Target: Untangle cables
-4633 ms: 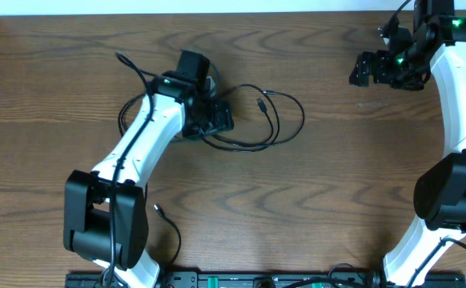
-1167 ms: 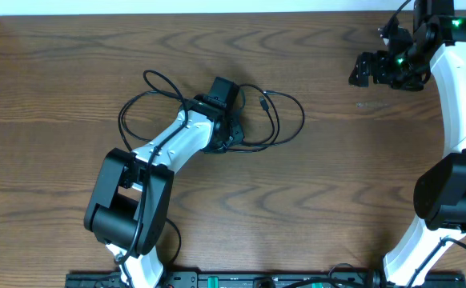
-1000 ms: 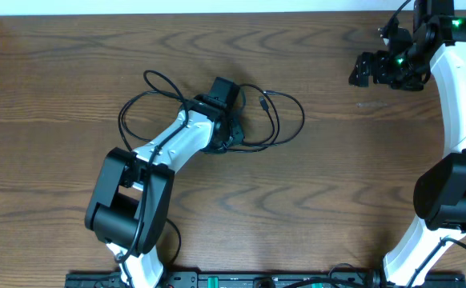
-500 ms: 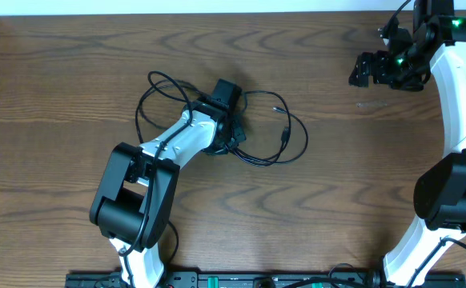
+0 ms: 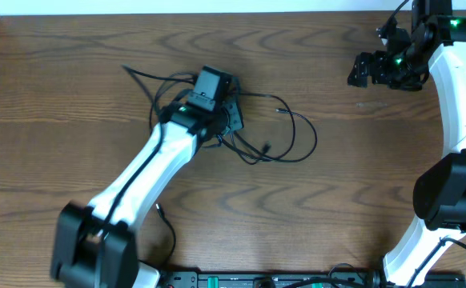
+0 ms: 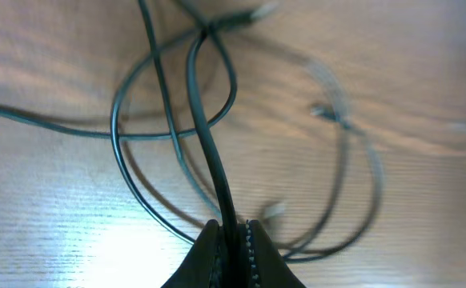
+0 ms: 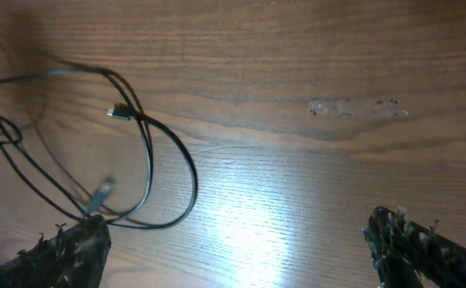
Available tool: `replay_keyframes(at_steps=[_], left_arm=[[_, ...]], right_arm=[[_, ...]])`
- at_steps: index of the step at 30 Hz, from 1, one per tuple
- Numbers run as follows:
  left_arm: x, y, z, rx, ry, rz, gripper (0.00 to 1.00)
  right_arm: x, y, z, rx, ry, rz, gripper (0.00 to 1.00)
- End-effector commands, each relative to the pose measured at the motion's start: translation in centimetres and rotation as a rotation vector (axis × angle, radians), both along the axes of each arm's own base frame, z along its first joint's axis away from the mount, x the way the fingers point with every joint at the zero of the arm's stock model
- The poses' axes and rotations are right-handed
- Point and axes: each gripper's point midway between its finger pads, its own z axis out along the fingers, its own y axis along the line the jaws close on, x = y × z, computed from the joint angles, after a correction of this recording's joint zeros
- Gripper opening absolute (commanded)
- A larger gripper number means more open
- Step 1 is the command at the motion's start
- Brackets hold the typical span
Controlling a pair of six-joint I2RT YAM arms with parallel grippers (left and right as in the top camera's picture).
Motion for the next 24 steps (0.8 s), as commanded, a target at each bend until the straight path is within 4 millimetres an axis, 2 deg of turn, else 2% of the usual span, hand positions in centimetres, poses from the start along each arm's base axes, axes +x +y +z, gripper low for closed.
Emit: replay_keyframes(at_steps=[1,5,11,16,24], left_arm=[[0.3,-0.1,4.7,-0.020,-0.134,-0.032,0.08],[-0.1,0.1,8.2,-0.059,-0.221,-0.030,0.07],[-0.8,0.5,11.5,-0.090,-0.306,-0.034,0.07],[-0.9,1.0,12.7,-0.066,-0.356,-0.036,0.07],[-0.7,1.7,12.9,-0.041,-0.373,-0.012,0.08]], right_arm=[[-0.2,0.6,-0.3,0.009,0.008,0.016,0.99],[-0.2,0.6,-0.3,0.009,0.008,0.016,0.99],[-0.2,0.6,-0.3,0.009,0.008,0.016,0.99],[-0.2,0.6,-0.3,0.009,0.008,0.016,0.99],[-0.2,0.8,-0.3,0.009,0.008,0.021,0.99]])
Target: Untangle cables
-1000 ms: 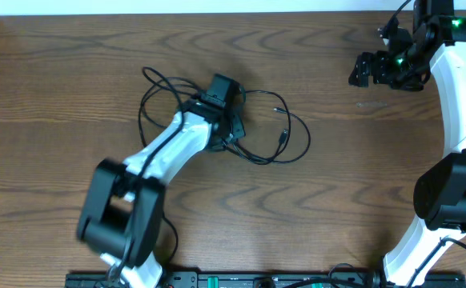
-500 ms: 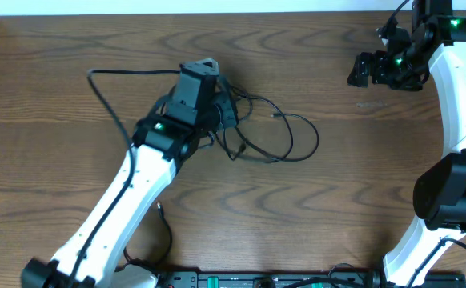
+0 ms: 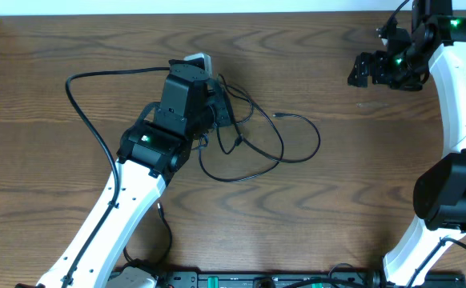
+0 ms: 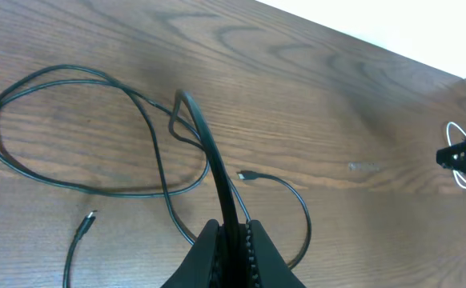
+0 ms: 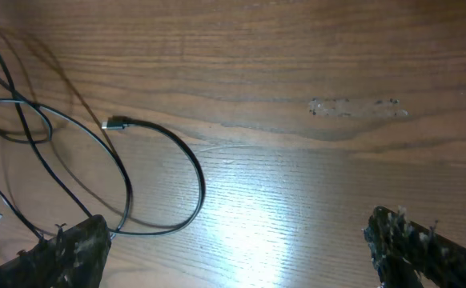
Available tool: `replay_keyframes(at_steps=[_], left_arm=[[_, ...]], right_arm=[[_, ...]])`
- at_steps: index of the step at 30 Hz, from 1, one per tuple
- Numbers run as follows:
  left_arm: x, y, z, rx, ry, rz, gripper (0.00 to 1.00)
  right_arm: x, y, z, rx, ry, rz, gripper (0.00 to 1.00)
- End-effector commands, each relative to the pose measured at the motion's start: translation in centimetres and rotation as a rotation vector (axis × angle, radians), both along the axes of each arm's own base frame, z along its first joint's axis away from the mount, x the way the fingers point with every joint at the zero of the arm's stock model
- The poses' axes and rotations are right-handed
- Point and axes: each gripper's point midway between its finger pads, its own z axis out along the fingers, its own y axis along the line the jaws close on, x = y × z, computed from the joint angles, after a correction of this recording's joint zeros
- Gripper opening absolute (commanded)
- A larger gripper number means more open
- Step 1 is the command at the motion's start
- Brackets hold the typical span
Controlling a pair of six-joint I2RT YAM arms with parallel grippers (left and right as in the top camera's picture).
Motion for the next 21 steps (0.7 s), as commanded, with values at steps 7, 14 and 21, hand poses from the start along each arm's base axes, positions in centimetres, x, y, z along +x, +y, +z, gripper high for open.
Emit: replay_keyframes(at_steps=[7,14,21], left_arm=[[0.3,0.3,1.9,0.018,-0.061,0.008,0.08],[0.5,0.3,2.5,0.010,-0.077,0.007,0.07],[0.6,0.2,5.4,-0.020,-0.138,0.008,0.08]], right_arm=[[-0.1,1.0,-0.2,0.009,0.006,0.025,0.99],[-0.1,1.1,-0.2,0.009,0.006,0.028,0.99],[-0.1,1.1,-0.2,0.009,0.006,0.028,0.99]])
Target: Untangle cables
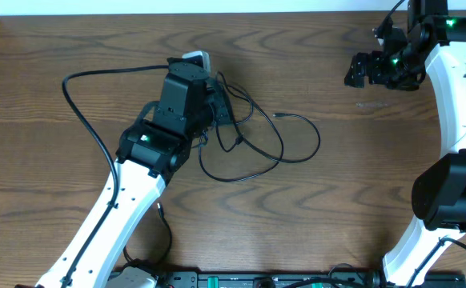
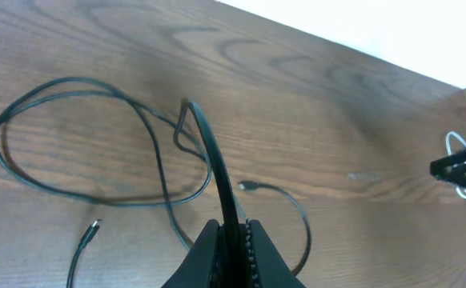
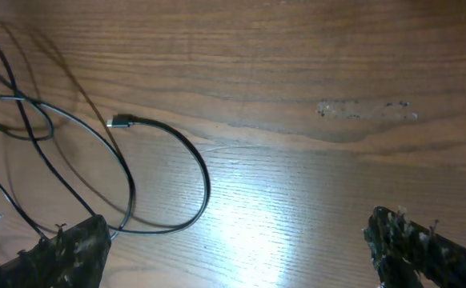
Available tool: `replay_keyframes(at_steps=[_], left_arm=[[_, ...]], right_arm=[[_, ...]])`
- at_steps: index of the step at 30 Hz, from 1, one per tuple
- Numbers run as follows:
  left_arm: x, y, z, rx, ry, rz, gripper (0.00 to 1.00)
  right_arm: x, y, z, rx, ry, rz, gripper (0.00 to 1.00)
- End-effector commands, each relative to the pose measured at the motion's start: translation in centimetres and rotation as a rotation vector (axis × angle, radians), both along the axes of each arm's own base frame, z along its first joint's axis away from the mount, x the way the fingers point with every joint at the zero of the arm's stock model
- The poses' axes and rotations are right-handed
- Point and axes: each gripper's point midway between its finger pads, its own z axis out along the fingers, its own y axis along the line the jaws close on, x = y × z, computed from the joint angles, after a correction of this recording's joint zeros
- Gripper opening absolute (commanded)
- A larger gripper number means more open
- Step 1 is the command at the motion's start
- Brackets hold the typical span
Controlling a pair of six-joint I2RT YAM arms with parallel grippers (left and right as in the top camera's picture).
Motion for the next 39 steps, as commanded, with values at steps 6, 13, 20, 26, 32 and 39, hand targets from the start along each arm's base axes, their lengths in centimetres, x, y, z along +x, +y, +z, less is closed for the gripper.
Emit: replay_keyframes(at_steps=[6,13,20,26,32,39], left_arm=[[-0.6,0.3,7.5,-0.051,-0.179,-0.006,0.07],[-1.6,0.8,10.0,-0.083,-0.247,-0.005,0.07],[-2.2,1.1,12.7,-0.117,-0.322,-0.004,0.07],[-2.7,1.3,16.3,-0.154,-0.402,-0.003,0.07],[-3.4,1.6,19.7,-0.200,-0.503,-0.001,0.07],[-4.3,2.1,22.8,-0.248,-0.608,0.000,0.07]], right_arm=[[-0.1,0.4,-0.3,0.008,0.007,0.011,0.99],[-0.1,0.4,-0.3,0.008,0.006,0.011,0.99],[-0.1,0.4,-0.3,0.008,0.007,0.011,0.99],[-0.2,0.4,-0.3,0.009,0.010,0.011,0.99],[-0.2,0.4,-0.3,0.009,0.010,0.011,0.99],[-0.2,0.4,-0.3,0.008,0.009,0.011,0.99]])
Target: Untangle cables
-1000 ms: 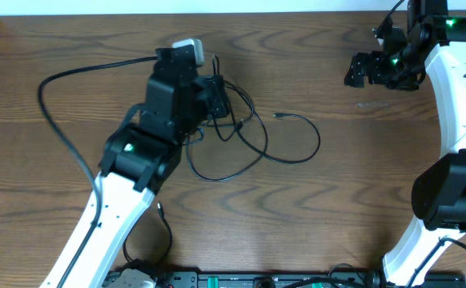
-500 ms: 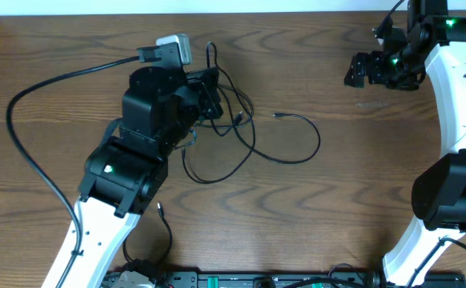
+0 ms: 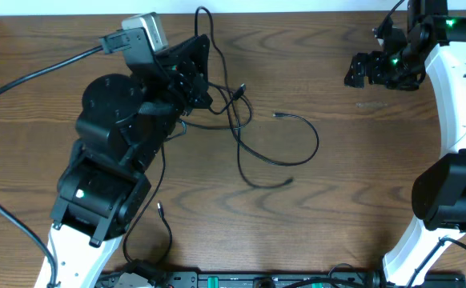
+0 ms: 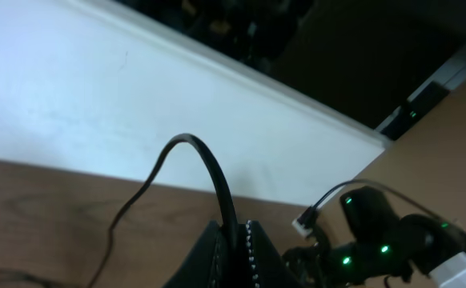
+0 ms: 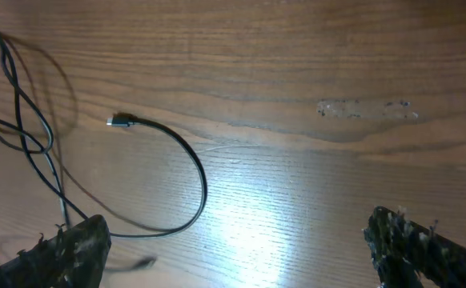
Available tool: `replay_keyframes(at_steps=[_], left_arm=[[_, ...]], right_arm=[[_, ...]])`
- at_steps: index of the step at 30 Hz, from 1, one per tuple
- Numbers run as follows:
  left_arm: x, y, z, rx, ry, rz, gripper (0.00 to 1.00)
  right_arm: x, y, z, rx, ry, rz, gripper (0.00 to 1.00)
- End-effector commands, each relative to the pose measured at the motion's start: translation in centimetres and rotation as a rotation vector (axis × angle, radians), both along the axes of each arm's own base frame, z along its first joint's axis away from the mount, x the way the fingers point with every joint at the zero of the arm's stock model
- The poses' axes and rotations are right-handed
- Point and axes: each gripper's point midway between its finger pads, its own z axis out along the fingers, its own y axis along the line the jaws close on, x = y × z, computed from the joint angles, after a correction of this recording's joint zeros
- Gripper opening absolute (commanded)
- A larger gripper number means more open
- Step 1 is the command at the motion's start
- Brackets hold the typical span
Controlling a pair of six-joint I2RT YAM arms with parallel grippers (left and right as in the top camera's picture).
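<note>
Thin black cables [image 3: 259,152] trail over the brown table [image 3: 361,192], with one loop and a small plug end [image 3: 277,116] lying flat. My left gripper [image 3: 202,50] is raised high above the table, shut on one black cable [image 4: 191,146] that arches out of the jaws [image 4: 235,230] and hangs down to the tangle [image 3: 237,104]. My right gripper [image 3: 359,70] hovers open at the far right with nothing in it. In the right wrist view the gripper [image 5: 241,256] looks down on the loop [image 5: 194,172] and its plug [image 5: 121,122].
The white wall [image 4: 73,96] runs along the table's far edge. The raised left arm [image 3: 113,136] covers much of the table's left half. A power strip [image 3: 241,280] lies at the front edge, and a short lead end [image 3: 160,210] lies near it.
My left gripper has risen far above the table with the cable still in it, pulling the tangle upward and stretching it out. The loop on the table has shrunk. The right arm stayed put.
My left gripper was shut on a cable low in the tangle at table level. Then it held the cable lifted a little, with loops spread below, and stayed so. Now it holds it very high, strands hanging. The right gripper stayed open at the right throughout.
</note>
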Motion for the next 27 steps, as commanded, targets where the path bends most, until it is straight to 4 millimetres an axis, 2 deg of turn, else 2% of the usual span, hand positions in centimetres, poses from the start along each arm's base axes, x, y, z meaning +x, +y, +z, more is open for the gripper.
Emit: replay_keyframes(at_steps=[1,6,11,19,27], left_arm=[[-1.0,0.5,2.8,-0.011,-0.085,0.005,0.07],[-1.5,0.7,4.2,0.009,-0.132,0.004,0.08],[-2.3,1.1,6.6,0.017,-0.193,0.006,0.07],[-3.9,1.8,10.5,-0.022,-0.275,0.010,0.07],[-5.6,2.6,15.1,-0.088,-0.418,0.018,0.08]], right_arm=[[-0.2,0.4,-0.3,0.008,0.009,0.011,0.99],[-0.1,0.4,-0.3,0.009,0.008,0.011,0.99],[-0.1,0.9,-0.1,0.041,0.003,0.020,0.99],[0.2,3.0,0.7,0.135,-0.027,0.076,0.99],[0.6,6.9,1.3,0.178,-0.072,0.164,0.99]])
